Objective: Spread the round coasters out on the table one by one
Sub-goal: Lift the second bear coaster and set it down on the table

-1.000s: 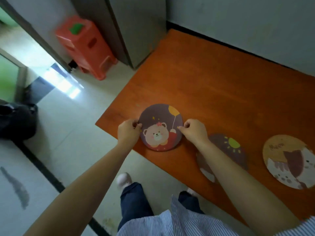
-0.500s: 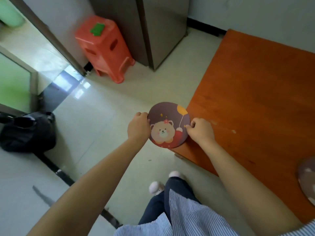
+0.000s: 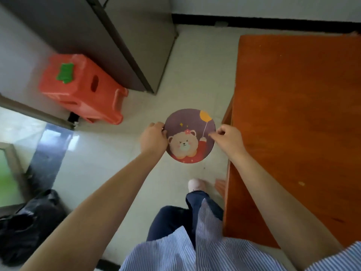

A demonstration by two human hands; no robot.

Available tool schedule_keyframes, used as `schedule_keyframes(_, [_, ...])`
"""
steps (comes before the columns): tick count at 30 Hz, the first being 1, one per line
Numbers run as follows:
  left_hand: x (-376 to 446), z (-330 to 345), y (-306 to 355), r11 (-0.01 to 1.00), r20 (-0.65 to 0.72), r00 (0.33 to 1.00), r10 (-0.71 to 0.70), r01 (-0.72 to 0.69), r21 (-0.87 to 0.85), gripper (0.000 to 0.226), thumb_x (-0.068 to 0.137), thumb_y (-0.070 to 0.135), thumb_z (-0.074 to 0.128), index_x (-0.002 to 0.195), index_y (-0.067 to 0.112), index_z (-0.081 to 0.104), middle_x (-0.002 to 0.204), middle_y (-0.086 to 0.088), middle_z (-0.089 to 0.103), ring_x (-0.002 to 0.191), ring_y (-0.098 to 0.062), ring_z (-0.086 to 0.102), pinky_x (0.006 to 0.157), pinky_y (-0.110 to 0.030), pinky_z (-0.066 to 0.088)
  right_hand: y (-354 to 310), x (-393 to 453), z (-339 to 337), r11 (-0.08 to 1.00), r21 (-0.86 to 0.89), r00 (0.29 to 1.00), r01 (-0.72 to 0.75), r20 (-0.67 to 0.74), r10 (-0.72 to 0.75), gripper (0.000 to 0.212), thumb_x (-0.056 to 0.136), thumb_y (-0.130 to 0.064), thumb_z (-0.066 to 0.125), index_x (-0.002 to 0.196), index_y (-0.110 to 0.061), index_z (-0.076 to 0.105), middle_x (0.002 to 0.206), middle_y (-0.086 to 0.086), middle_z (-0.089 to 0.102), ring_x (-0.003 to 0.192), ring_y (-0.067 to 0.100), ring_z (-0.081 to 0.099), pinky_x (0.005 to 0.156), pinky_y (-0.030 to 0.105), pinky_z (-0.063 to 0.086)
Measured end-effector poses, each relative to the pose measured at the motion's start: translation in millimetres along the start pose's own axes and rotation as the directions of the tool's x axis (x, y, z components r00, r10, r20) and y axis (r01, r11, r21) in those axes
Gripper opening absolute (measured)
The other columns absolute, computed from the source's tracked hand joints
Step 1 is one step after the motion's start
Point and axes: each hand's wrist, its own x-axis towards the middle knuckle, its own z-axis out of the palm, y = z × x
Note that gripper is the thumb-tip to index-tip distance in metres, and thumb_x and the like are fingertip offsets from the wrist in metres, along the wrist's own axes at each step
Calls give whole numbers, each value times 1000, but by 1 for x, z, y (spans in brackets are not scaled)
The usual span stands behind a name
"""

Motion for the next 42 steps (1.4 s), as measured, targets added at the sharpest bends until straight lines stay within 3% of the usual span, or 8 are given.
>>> schedule_keyframes(9, [124,17,89,891,226,864,450,-450,-56,21,86,6,48,100,1,62,105,-25,61,100,-36,54,76,-34,36,0,42,-35,859,406,901,-312,-161,403,40,90,-29,57,54,-17,46,52,1,52,43,9,44,43,18,39])
schedule_keyframes(14, [163,24,133,700,305,641,704,-700,-145,23,85,6,49,104,2,63,105,-23,64,101,-35,53,78,-33,34,3,43,-40,771,509,762,-381,-299,574,38,90,-18,54,55,-15,43,56,5,48,48,14,42,49,24,35])
schedule_keyframes(20, [170,49,179,494,410,373,832,-834,-245,26,86,7,49,108,3,62,105,-23,64,99,-35,55,75,-28,33,15,15,-35,783,421,569,-458,-538,622,39,88,-20,56,53,-11,41,50,1,35,51,18,34,45,25,21])
schedule_keyframes(27, [145,86,248,249,503,35,864,-897,-365,23,86,6,52,105,4,64,95,-23,63,91,-33,55,62,-22,24,37,-11,-43,625,683,292,-378,-553,780,22,89,-30,57,82,-10,60,81,10,62,74,25,58,65,36,46])
schedule_keyframes(32, [125,103,294,121,587,-162,793,-903,-413,22,86,5,52,105,5,64,95,-23,63,92,-32,54,63,-27,26,48,-23,-59,556,709,195,-435,-528,826,25,93,-27,53,80,-7,54,87,24,66,77,39,63,71,47,53])
schedule_keyframes(36, [112,112,322,71,612,-231,757,-901,-428,21,86,5,52,103,4,64,95,-22,64,93,-33,53,66,-28,29,54,-29,-66,529,687,209,-498,-498,842,30,94,-25,51,85,2,59,82,25,66,74,38,62,66,43,52])
schedule_keyframes(39, [113,123,330,66,676,-237,698,-918,-390,19,86,8,54,101,2,64,97,-18,66,93,-31,56,70,-28,35,56,-27,-65,487,689,160,-537,-483,861,30,96,-27,49,85,0,56,66,11,51,63,27,48,46,27,32])
schedule_keyframes(42, [119,130,334,73,715,-234,659,-926,-370,18,86,10,56,100,3,64,95,-16,68,86,-25,56,69,-24,33,57,-23,-61,454,689,139,-565,-463,875,27,97,-27,46,79,-7,45,56,0,36,52,19,36,44,26,23])
